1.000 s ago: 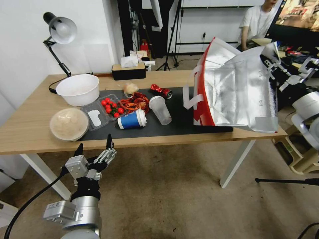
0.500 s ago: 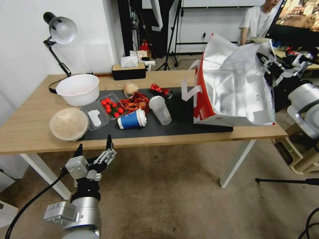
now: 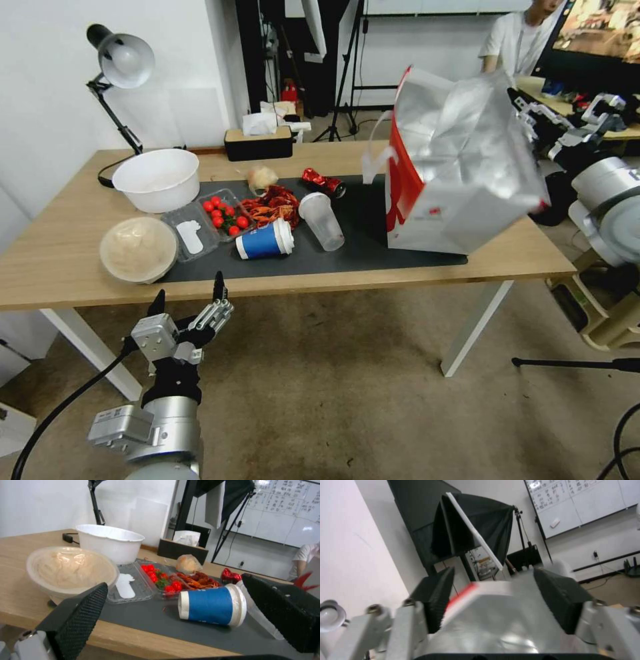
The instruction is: Pick up the food delivery bag from the floor and place it on the table.
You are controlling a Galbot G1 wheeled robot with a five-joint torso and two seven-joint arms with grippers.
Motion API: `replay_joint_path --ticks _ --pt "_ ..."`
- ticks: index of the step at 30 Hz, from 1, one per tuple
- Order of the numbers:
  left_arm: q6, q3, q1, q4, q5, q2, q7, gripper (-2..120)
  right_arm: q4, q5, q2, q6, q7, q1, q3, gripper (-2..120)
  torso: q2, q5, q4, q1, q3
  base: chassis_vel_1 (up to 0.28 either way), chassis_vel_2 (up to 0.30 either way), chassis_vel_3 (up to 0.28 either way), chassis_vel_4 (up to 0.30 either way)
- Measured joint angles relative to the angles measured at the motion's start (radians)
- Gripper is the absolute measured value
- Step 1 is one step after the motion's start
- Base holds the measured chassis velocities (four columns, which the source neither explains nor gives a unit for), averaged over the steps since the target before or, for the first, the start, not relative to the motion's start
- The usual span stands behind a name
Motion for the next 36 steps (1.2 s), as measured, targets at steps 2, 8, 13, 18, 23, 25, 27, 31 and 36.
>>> replay_joint_path --ticks 2,8,13,18,23,25,27,31,36 --pt "0.000 0.000 0.001 -0.001 -0.001 0.000 0.000 100 0.007 -0.007 -0.001 -0.004 -0.005 -0.019 0.010 75 0.000 0.0001 -0.0001 0.000 0.000 0.000 0.000 0.000 0.000" --pt "0.000 0.001 0.004 -0.008 -0.001 -0.001 0.002 100 0.028 -0.027 -0.002 -0.009 -0.012 -0.072 0.043 98 0.000 0.0001 -0.0001 0.000 0.000 0.000 0.000 0.000 0.000" --pt "-0.001 0.001 0.007 -0.011 -0.003 0.001 0.008 100 0.047 -0.035 -0.009 -0.010 -0.015 -0.113 0.075 100 0.000 0.0001 0.0000 0.000 0.000 0.000 0.000 0.000 0.000" --pt "-0.003 0.000 0.006 -0.015 -0.007 0.006 0.021 100 0.090 -0.091 -0.017 0.016 -0.015 -0.186 0.125 100 0.000 0.0002 -0.0001 0.000 0.000 0.000 0.000 0.000 0.000" --pt "-0.015 -0.003 0.004 -0.015 -0.015 0.013 0.041 100 0.174 -0.276 -0.035 0.054 0.000 -0.315 0.211 100 0.000 0.0001 0.0000 0.000 0.000 0.000 0.000 0.000 0.000" --pt "-0.017 -0.008 0.004 -0.015 -0.018 0.019 0.055 100 0.220 -0.334 -0.035 0.072 0.011 -0.396 0.254 100 0.000 0.0000 0.0000 0.000 0.000 0.000 0.000 0.000 0.000" --pt "-0.017 -0.012 0.003 -0.015 -0.019 0.023 0.062 100 0.243 -0.361 -0.031 0.079 0.016 -0.441 0.270 100 0.000 -0.0002 -0.0002 0.000 0.000 0.000 0.000 0.000 0.000" --pt "-0.020 -0.021 0.008 -0.015 -0.023 0.024 0.079 100 0.305 -0.414 0.000 0.104 0.034 -0.515 0.278 100 0.000 0.0000 -0.0004 0.000 0.000 0.000 0.000 0.000 0.000" --pt "-0.037 -0.028 0.023 -0.015 -0.008 0.006 0.091 100 0.360 -0.485 0.049 0.109 0.057 -0.564 0.260 100 0.000 -0.0001 0.0002 0.000 0.000 0.000 0.000 0.000 0.000"
